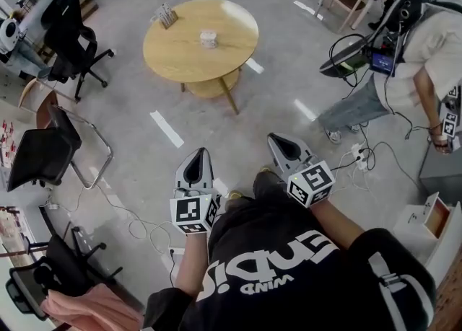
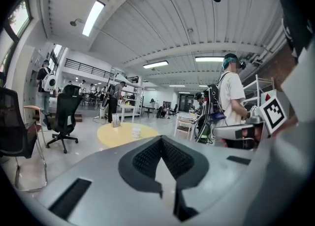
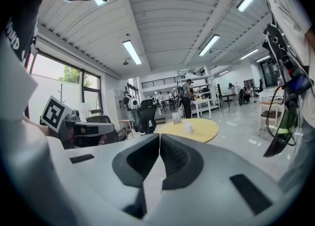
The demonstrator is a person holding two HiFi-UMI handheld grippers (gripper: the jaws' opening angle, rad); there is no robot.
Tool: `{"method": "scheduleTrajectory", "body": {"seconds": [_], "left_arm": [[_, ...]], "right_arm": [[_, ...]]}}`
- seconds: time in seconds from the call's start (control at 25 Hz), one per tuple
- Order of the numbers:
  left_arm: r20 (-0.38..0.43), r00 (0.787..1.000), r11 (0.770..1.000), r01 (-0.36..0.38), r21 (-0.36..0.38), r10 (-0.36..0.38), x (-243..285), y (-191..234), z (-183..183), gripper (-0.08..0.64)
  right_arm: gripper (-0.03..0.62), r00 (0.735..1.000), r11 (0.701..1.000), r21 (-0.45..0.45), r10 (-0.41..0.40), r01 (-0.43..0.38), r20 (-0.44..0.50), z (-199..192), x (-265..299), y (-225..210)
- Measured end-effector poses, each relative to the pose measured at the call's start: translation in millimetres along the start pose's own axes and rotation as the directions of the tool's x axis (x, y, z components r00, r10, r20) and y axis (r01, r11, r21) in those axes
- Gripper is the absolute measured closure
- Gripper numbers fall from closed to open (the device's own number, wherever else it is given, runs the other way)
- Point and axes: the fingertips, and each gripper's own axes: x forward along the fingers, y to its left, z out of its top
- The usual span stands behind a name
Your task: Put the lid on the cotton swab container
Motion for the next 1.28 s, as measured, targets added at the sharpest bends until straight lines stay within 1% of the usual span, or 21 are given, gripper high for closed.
{"method": "scheduleTrajectory", "body": {"seconds": [0.28, 0.56, 0.96, 1.28], "left_arm": [[-0.011, 1.0, 1.0, 0.026, 0.001, -0.026, 6, 11, -3, 0.549], [-0.006, 0.999, 0.999, 0.04, 0.015, -0.04, 25, 23, -1, 0.549], [-0.021, 0.996, 0.997, 0.081, 0.012, -0.081, 74, 44, 7, 0.549], [-0.027, 0.994, 0.994, 0.106, 0.002, -0.106, 128, 58, 25, 0.549]], "right_arm": [[0.588, 1.0, 1.0, 0.017, -0.017, 0.018, -0.011, -7, 11, 3], [0.589, 1.0, 1.0, 0.022, -0.021, 0.021, -0.002, -11, 37, -2], [0.589, 0.999, 0.999, 0.019, -0.045, 0.045, -0.01, -4, 86, -34], [0.588, 0.999, 0.998, 0.034, -0.049, 0.05, -0.023, 12, 125, -77]]}}
